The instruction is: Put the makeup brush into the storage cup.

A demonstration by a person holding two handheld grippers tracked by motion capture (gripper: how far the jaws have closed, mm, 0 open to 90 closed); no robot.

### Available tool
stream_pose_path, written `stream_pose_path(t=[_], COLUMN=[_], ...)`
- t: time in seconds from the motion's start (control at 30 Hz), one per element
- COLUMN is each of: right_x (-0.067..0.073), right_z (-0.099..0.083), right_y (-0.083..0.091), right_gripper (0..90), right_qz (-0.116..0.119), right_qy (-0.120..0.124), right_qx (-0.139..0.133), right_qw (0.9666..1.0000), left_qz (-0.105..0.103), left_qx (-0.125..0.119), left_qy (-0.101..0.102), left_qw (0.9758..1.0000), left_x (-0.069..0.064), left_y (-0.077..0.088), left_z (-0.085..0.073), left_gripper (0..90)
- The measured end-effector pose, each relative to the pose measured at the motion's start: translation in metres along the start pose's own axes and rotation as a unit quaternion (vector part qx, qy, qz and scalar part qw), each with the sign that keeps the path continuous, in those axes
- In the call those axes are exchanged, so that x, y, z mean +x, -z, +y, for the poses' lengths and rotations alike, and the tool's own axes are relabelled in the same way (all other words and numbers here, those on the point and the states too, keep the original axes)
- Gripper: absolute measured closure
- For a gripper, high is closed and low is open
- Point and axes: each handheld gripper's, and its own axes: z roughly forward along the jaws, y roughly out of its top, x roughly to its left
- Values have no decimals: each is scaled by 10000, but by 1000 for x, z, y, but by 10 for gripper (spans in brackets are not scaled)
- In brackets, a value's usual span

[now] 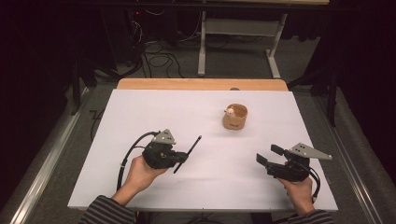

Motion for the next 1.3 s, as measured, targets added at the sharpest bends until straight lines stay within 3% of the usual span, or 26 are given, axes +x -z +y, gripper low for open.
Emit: stream_pose_path(t=[0.27,0.43,0.77,0.93,1.0,1.07,1.17,1.3], right_x=[1,3,8,11,11,10,10,16], right_z=[0,0,0,1,1,2,6,8], right_y=[0,2,1,4,4,4,4,4], right_gripper=[257,274,284,301,302,301,306,330], right_qz=[32,-83,37,-92,-86,-76,15,136], right_qy=[-21,10,198,378,345,295,137,312], right_qx=[16,-96,-59,-293,-326,-257,90,212], right_qw=[10000,9999,9998,9988,9988,9992,9999,9992], left_qz=[-126,-197,-167,-175,-188,-173,-154,-145], left_qx=[-221,-318,-446,-452,-454,-468,-512,-523], left_qy=[-36,-56,7,-13,20,32,59,56], left_qw=[9997,9993,9989,9988,9988,9988,9986,9985], left_x=[-5,-10,-7,-7,-6,-5,-5,-4], left_y=[-4,-7,-7,-7,-7,-5,-3,-2], left_z=[2,1,-1,-2,-2,-4,-5,-5], left_gripper=[837,838,838,838,838,838,837,837])
